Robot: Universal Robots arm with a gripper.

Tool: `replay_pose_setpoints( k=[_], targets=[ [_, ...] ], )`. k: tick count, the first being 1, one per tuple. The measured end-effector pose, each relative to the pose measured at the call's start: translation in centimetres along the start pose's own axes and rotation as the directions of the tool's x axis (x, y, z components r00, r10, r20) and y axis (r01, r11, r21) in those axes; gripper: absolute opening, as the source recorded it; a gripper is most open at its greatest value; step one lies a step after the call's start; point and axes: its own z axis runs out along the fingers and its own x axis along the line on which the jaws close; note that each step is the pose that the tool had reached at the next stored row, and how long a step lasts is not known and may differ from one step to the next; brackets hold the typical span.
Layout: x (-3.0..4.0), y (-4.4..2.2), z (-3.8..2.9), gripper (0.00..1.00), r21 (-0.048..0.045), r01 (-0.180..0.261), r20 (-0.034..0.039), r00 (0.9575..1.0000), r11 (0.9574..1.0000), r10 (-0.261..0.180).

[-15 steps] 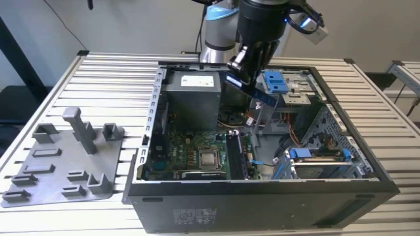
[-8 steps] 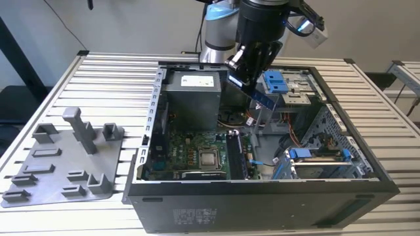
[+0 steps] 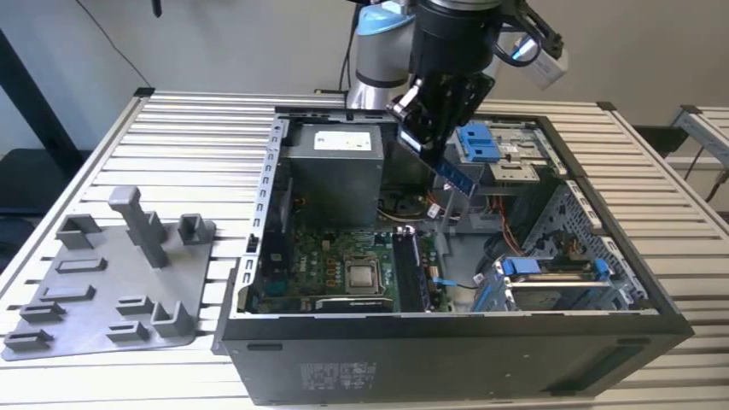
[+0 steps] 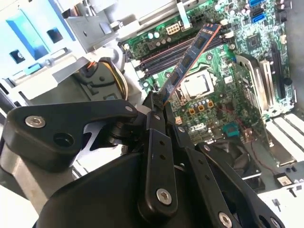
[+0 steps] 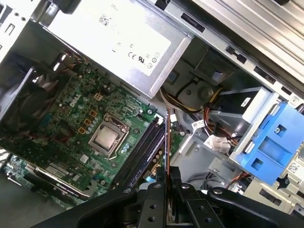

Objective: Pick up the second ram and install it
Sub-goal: 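Insert the second ram into the second slot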

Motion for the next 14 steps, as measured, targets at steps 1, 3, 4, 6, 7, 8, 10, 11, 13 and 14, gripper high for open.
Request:
replay_pose_setpoints(
  k=[1,3,4,6,7,8,10,11,13,14],
  targets=[
    [0.00,0.00,0.02,0.14,0.0002,-0.009,-0.0019,1.0000,1.0000,0.009],
    [0.00,0.00,0.08,0.14,-0.0001,-0.025,-0.0062,0.9997,0.9997,0.025],
    [0.00,0.00,0.11,0.14,-0.0002,-0.033,-0.0081,0.9994,0.9994,0.033],
    [0.00,0.00,0.18,0.14,0.0001,-0.052,-0.0116,0.9986,0.9987,0.052],
    [0.01,0.00,0.22,0.14,0.0001,-0.062,-0.0129,0.9980,0.9981,0.062],
    [0.01,0.00,0.27,0.14,0.0001,-0.073,-0.0138,0.9972,0.9973,0.073],
    [0.01,-0.01,0.35,0.14,0.0009,-0.096,-0.0149,0.9952,0.9954,0.096],
    [0.01,-0.01,0.39,0.14,0.0015,-0.107,-0.0150,0.9942,0.9943,0.107],
    [0.01,-0.01,0.46,0.14,0.0026,-0.125,-0.0148,0.9921,0.9922,0.125],
    [0.00,-0.02,0.49,0.14,0.0030,-0.132,-0.0148,0.9911,0.9912,0.132]
  ],
)
